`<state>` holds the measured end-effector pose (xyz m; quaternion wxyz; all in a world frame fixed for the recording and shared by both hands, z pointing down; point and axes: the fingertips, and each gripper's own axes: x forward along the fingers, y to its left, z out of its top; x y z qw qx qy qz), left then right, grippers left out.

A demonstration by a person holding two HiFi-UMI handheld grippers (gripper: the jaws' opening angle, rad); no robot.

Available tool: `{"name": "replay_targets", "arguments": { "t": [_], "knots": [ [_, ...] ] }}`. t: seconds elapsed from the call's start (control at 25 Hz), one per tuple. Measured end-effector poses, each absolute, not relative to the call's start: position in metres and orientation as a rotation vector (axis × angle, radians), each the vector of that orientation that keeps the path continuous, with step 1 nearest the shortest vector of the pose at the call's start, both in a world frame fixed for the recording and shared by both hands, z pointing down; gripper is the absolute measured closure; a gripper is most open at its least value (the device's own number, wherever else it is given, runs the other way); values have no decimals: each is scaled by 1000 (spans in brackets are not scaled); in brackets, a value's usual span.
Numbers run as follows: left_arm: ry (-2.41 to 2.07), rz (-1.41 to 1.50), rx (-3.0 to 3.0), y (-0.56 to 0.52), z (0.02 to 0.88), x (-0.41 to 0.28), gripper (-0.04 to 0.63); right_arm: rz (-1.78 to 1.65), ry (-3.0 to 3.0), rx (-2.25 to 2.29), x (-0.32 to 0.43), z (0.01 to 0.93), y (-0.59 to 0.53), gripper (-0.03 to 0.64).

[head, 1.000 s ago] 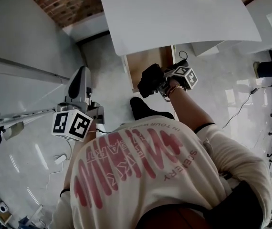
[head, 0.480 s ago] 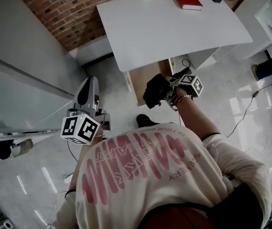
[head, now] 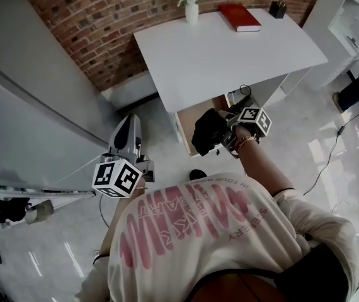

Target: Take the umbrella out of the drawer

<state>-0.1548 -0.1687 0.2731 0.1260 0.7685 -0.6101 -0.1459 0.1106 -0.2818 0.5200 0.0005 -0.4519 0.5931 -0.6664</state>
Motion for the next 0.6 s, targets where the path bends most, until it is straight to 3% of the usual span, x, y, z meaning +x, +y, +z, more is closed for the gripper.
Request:
{"name": "replay_targets", "arguments": {
  "t": [0.6],
  "knots": [
    [-1760, -461, 2267, -125, 253, -154, 591, -1955, 2090, -1247, 66, 442, -241, 359]
  ]
}}
